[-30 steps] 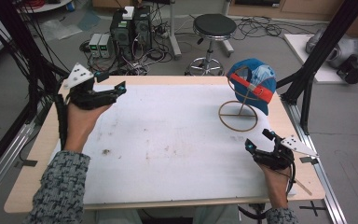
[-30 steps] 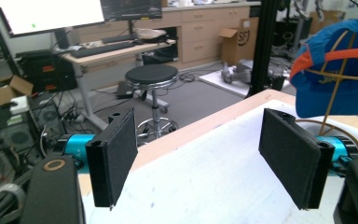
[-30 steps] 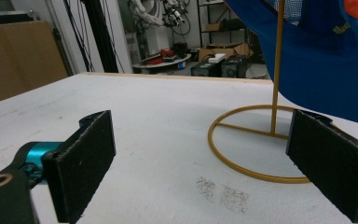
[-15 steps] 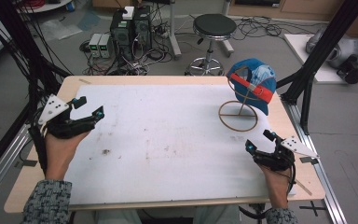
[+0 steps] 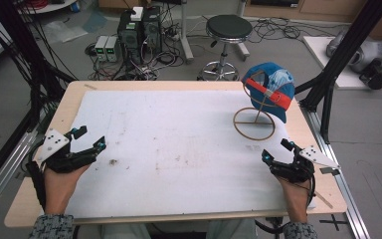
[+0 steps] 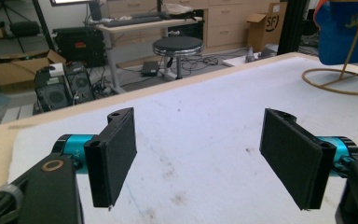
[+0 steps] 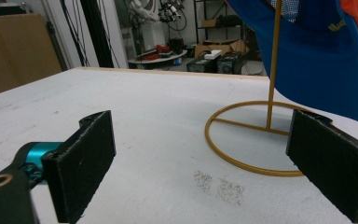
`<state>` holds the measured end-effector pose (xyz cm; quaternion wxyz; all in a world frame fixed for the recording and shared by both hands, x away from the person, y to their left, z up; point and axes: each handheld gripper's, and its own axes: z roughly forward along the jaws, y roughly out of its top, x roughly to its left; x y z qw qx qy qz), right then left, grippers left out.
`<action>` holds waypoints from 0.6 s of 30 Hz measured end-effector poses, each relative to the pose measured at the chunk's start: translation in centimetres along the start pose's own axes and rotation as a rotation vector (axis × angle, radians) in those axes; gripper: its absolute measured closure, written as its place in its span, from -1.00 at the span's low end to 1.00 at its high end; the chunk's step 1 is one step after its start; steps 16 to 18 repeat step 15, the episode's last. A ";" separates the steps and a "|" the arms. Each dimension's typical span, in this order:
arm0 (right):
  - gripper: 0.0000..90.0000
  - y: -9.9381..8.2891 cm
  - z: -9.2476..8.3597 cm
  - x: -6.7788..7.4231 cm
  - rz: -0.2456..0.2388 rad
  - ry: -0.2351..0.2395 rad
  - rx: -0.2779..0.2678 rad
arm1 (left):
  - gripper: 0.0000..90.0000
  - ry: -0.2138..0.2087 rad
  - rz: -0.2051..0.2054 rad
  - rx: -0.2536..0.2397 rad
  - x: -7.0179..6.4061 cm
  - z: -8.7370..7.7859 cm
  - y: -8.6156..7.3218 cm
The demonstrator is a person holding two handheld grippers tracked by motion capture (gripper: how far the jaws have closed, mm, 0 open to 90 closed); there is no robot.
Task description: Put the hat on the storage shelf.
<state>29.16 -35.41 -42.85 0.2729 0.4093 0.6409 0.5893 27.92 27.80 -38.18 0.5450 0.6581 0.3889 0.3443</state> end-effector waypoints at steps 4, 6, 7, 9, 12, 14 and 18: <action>-0.84 0.0 0.0 0.1 -0.003 -0.004 0.002 | -0.39 0.011 -0.012 0.006 0.1 -0.5 -1.1; -0.84 0.0 0.0 0.1 -0.004 -0.005 0.004 | -0.39 0.013 -0.017 0.001 0.1 -0.8 -1.4; -0.84 0.0 0.0 0.1 -0.005 -0.006 0.004 | -0.39 0.014 -0.016 0.002 0.1 -0.8 -1.5; -0.84 0.0 0.0 0.1 -0.007 -0.005 0.003 | -0.40 0.013 -0.013 0.005 0.0 -0.9 -1.6; -0.84 0.0 0.0 0.1 -0.010 -0.004 0.001 | -0.40 0.014 -0.021 0.004 0.1 -1.0 -1.9; -0.84 0.0 0.0 0.1 -0.010 -0.004 0.001 | -0.39 0.012 -0.020 0.006 0.1 -1.1 -2.0; -0.84 0.0 0.0 0.1 -0.008 -0.006 0.001 | -0.39 0.012 -0.021 0.006 0.1 -1.1 -2.1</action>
